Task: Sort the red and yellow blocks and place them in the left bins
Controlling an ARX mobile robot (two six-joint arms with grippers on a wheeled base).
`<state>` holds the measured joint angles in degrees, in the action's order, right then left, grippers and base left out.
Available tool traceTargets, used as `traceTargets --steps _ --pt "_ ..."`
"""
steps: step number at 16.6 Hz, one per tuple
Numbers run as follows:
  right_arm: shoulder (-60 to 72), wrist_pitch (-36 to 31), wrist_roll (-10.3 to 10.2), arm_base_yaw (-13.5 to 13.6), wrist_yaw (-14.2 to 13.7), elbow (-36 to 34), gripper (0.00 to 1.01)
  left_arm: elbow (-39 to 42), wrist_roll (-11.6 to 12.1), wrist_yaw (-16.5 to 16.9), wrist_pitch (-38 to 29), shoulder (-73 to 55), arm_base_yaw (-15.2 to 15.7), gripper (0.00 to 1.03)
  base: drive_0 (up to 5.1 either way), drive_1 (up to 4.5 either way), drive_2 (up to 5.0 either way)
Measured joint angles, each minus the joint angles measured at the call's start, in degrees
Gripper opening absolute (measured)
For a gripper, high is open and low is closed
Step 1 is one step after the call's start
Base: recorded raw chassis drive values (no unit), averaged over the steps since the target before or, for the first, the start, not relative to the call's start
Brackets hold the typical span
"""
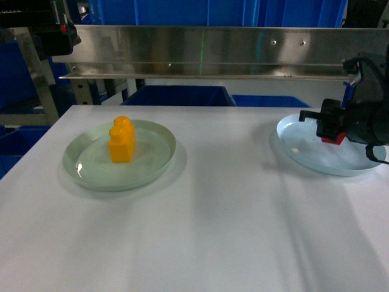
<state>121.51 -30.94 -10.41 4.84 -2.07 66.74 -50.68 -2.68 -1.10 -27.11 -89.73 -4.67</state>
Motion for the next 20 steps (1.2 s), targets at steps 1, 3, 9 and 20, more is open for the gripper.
traceTargets --steps 1,3,9,20 --pt "-3.48 -1.31 0.39 -0.04 0.61 -1.88 0.3 0.0 0.0 0.0 0.0 0.0 0.0 0.98 0.0 0.0 0.0" --pt "-17.22 -0.76 1.29 -0.87 3.48 -5.9 0.3 0.0 0.0 0.0 -0.02 0.0 0.0 0.98 0.0 0.0 0.0" --pt "-55.52 12.57 6.21 -4.85 12.2 -18.86 0.29 0.0 0.0 0.0 0.0 0.0 0.0 0.98 0.0 0.0 0.0" --pt "-56.48 12.94 10.27 -3.3 12.98 -20.52 0.29 -3.26 -1.01 -2.12 6.12 -1.22 -0.72 0.98 0.0 0.0 0.0"
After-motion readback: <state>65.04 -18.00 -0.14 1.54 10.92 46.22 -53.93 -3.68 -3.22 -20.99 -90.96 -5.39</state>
